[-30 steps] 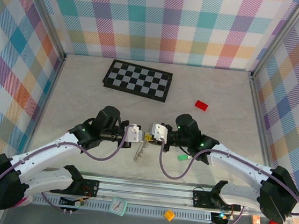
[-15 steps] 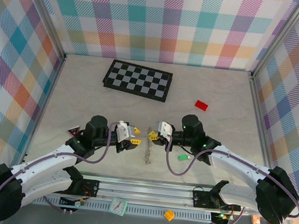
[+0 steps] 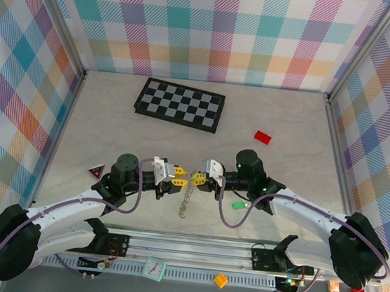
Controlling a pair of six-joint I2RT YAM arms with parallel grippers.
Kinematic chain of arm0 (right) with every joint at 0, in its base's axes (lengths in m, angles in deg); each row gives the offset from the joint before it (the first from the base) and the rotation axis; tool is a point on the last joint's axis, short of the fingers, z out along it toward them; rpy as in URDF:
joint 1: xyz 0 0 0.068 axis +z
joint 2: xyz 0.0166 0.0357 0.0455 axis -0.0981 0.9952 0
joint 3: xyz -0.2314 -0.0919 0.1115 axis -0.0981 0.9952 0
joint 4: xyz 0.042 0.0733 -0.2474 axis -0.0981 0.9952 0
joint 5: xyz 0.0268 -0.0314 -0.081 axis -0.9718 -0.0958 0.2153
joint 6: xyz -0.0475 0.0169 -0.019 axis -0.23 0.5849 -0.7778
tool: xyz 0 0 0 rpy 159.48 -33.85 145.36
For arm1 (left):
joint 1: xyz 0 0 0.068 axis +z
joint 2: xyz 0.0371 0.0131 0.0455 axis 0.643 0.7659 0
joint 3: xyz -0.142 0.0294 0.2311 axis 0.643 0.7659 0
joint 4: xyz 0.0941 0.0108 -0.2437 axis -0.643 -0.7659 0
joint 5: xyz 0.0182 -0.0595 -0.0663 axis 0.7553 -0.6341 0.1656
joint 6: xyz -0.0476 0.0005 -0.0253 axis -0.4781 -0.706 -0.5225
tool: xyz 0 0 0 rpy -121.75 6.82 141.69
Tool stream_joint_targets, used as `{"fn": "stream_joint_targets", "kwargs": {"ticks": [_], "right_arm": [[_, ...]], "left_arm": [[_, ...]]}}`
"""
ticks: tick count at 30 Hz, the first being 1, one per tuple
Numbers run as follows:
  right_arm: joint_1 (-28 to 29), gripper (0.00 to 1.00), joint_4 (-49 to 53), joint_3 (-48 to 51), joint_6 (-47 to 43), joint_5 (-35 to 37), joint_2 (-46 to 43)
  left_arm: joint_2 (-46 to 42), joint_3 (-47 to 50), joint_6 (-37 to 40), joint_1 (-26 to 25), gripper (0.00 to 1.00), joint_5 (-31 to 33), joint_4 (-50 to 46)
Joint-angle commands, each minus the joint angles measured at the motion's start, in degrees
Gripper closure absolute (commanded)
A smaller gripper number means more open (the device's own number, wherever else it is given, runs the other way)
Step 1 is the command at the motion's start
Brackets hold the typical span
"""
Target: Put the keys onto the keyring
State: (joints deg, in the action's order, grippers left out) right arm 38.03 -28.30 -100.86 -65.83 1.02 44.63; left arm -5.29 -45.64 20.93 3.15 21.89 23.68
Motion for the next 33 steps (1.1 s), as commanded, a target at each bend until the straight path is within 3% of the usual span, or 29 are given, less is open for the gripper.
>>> {"fn": "stream_joint_targets", "kwargs": {"ticks": [1,20,25,26,28,31,33], "right_arm": [[-0.18,1.0,-4.14,0.36,1.06,-2.93,-0.02],[-0.18,1.0,-4.57,0.01,3.36,-5.38,1.4],[-0.2,1.0,-0.26,-0.86,0.96,-3.35,0.24],[-0.23,0.96,1.0,-0.93,0.36,-1.82,-0.37],[-0.25,0.76,3.42,-0.79,-1.35,1.74,-2.14],[-0.25,0.65,9.88,-1.44,-4.61,7.13,-5.56],[-0.31,0.63,14.9,-2.56,-6.46,10.43,-7.55]], "left_arm": [[0.02,0.91,-0.6,0.12,0.72,-2.86,3.42],[6.49,0.43,-4.28,0.08,0.85,-4.39,14.47],[4.49,-0.99,-3.79,0.0,0.99,-4.01,12.15],[3.75,-1.16,-2.98,0.02,1.0,-3.6,10.88],[1.99,-1.87,-1.61,-0.05,1.0,-1.81,7.2],[-1.29,-4.21,2.7,-0.93,1.0,1.54,-3.2],[-3.03,-6.45,6.36,-2.23,1.0,4.91,-11.74]]}}
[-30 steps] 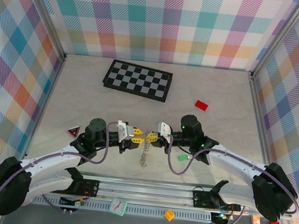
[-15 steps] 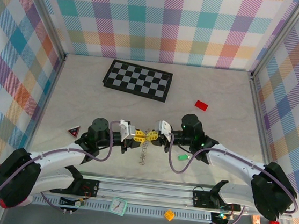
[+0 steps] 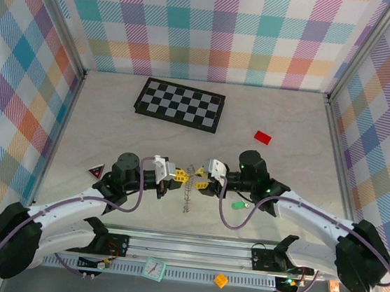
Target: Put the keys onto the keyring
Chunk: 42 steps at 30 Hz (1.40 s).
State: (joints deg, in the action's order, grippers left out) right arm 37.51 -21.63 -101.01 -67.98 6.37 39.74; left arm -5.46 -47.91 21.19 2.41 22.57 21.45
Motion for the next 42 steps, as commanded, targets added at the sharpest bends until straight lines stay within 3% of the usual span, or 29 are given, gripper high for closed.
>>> {"fn": "stream_joint_targets", "kwargs": {"ticks": [1,5,11,21,32,38,42], "right_arm": [[0.28,0.63,9.62,-2.93,-4.54,6.15,-3.29],[0.61,0.66,11.86,-4.55,-4.72,5.12,-3.88],[1.77,0.7,11.22,-5.8,-4.25,3.08,-2.68],[4.12,0.71,8.63,-7.08,-4.05,1.91,1.07],[4.9,0.74,7.61,-7.33,-4.28,5.25,2.68],[5.25,0.91,7.96,-7.83,-4.38,2.82,3.64],[5.29,0.95,8.01,-7.84,-4.41,1.59,3.91]], "left_arm": [[-3.41,-5.01,7.14,-2.02,1.0,5.34,-12.24],[-3.81,-7.68,10.37,-3.43,1.0,7.91,-19.9],[-3.84,-9.9,13.14,-5.39,1.0,10.99,-23.3],[-1.84,-12.99,15.02,-5.81,1.0,8.71,-27.82],[-0.47,-15.79,16.79,-6.25,1.0,8.11,-33.15],[0.26,-16.98,16.89,-6.31,1.0,7.63,-35.1],[0.59,-17.51,16.73,-6.33,1.0,7.15,-35.93]]}}
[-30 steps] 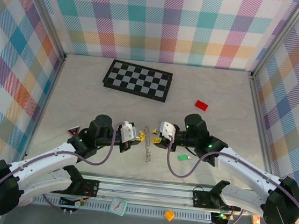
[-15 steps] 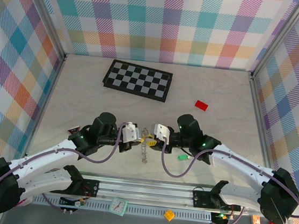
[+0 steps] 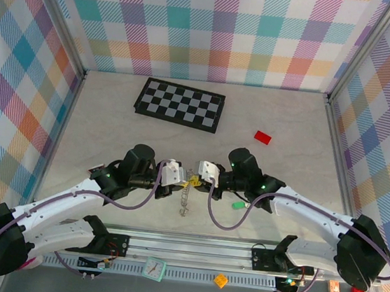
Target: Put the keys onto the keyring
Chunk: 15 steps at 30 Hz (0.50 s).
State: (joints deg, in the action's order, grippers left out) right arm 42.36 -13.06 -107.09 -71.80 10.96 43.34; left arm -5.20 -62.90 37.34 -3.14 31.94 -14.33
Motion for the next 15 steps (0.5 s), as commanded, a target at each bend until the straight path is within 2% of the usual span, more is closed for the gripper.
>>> {"fn": "stream_joint_targets", "kwargs": {"ticks": [1,2,11,15], "right_arm": [[0.44,0.97,-0.53,-1.78,-0.57,-3.32,0.39],[0.44,1.0,-0.44,-1.75,-0.5,-3.75,0.56],[0.44,1.0,-1.1,-1.27,0.88,-6.51,1.61],[0.44,1.0,-0.95,-1.52,1.04,-7.46,2.06]], "left_arm": [[0.37,-2.53,0.47,-0.76,1.0,-2.3,-0.16],[0.37,-2.45,0.2,-0.79,1.0,-2.32,0.13],[-0.24,-0.08,-2.25,-0.76,0.87,-2.15,5.07],[-0.33,0.28,-2.31,-0.79,0.88,-2.23,5.39]]}}
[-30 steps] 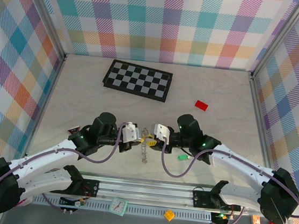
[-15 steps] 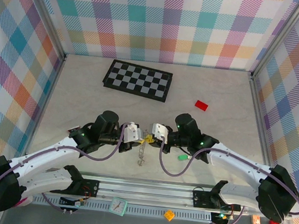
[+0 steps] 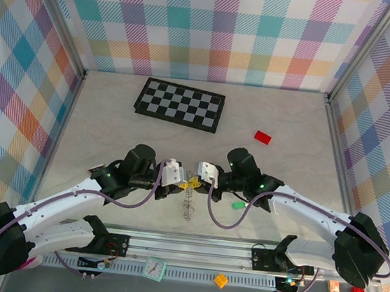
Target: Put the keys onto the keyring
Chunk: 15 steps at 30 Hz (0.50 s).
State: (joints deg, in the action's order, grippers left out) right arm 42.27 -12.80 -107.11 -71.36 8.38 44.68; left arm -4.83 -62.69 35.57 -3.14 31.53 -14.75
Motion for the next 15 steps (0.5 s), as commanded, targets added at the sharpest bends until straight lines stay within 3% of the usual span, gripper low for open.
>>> {"fn": "stream_joint_targets", "kwargs": {"ticks": [1,4,6,9,12,15], "right_arm": [[0.52,1.0,-1.15,-1.55,0.59,-4.93,0.88],[0.53,1.0,-0.68,-1.52,0.68,-3.52,0.37],[0.43,0.83,-1.24,-0.42,1.65,-1.05,-1.21],[-0.73,0.73,-2.92,2.77,5.55,3.93,-6.24],[-1.96,0.62,-2.32,5.62,15.35,14.21,-12.4],[-2.11,0.58,3.34,6.44,30.3,26.17,-16.79]], "left_arm": [[-0.76,0.07,-0.49,-0.77,0.9,-1.77,5.9],[-1.3,0.33,-0.01,-0.73,0.98,-0.98,6.02],[-1.79,0.5,0.62,-0.79,1.0,-0.37,5.89],[-2.28,0.38,1.32,-0.79,1.0,1.0,5.24],[-2.34,0.07,1.77,-0.74,1.0,1.52,4.6],[-1.68,-0.74,1.55,-0.72,1.0,1.35,3.42]]}}
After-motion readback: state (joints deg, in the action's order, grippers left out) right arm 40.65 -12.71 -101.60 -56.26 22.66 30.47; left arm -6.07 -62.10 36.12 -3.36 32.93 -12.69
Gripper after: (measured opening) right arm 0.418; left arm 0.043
